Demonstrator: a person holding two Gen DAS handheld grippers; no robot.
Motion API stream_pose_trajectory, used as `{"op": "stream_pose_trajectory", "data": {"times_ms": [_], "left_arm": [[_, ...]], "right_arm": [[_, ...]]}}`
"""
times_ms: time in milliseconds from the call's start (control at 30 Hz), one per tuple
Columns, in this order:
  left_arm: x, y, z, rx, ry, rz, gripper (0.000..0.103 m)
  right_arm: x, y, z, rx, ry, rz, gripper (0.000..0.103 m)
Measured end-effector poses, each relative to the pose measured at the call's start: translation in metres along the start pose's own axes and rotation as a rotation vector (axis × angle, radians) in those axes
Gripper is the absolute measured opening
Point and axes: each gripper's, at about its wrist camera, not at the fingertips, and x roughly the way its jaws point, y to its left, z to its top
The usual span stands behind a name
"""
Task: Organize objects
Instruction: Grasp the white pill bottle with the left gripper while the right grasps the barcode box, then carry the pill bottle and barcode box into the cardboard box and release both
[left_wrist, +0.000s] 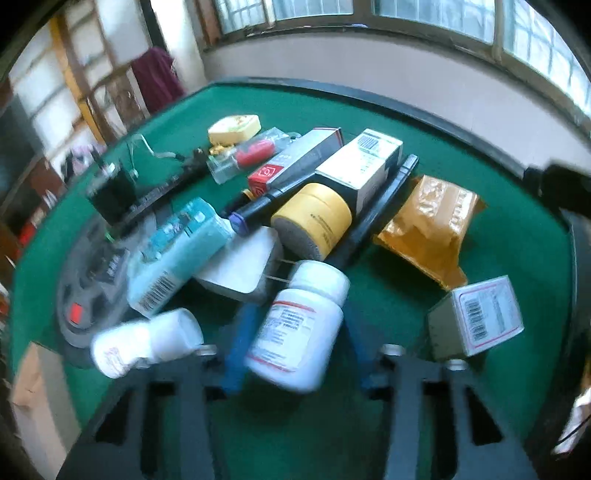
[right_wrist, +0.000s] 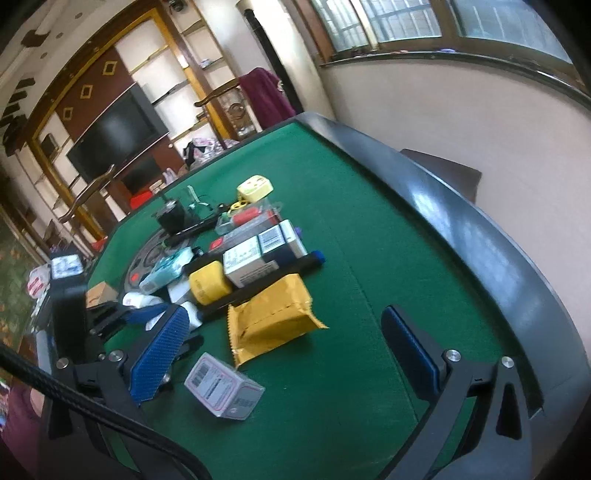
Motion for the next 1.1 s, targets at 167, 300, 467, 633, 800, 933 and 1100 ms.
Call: {"op": "stream_pose_trajectory", "data": {"times_ms": [167, 300, 467, 633, 800, 933, 1100], "left_arm": [[-0.013, 0.009, -0.011, -0.131, -0.035, -0.047, 0.030], [-0.044, 0.019, -0.031, -0.222, -0.088, -0.062, 0.030], [-0.088, 0.031, -0.065, -0.315, -0.157, -0.089, 0.030], [-0.117, 0.046, -0.093, -0.378, -0.193, -0.093, 0.031], [-0.127, 0.064, -0.114, -0.448, -0.211, -0.081, 0.031], [-0.150, 0.081, -0.131, -0.506, -0.249, -0.095, 0.031], [-0.190, 0.110, -0.143, -0.565, -0.296, -0.078, 0.031]], "right_arm": [[0.004, 0.010, -0.002, -0.051, 0.032, 0.025, 0.103], [0.009, 0.031, -0.008, -0.189, 0.095, 0.062, 0.103], [0.025, 0.065, -0.026, -0.378, 0.156, 0.076, 0.103], [0.051, 0.083, -0.040, -0.509, 0.193, -0.010, 0.081], [0.066, 0.083, -0.042, -0.486, 0.246, -0.039, 0.051], [0.049, 0.088, -0.042, -0.439, 0.239, 0.011, 0.051], [0.023, 0.115, -0.031, -0.383, 0.225, 0.149, 0.051]]}}
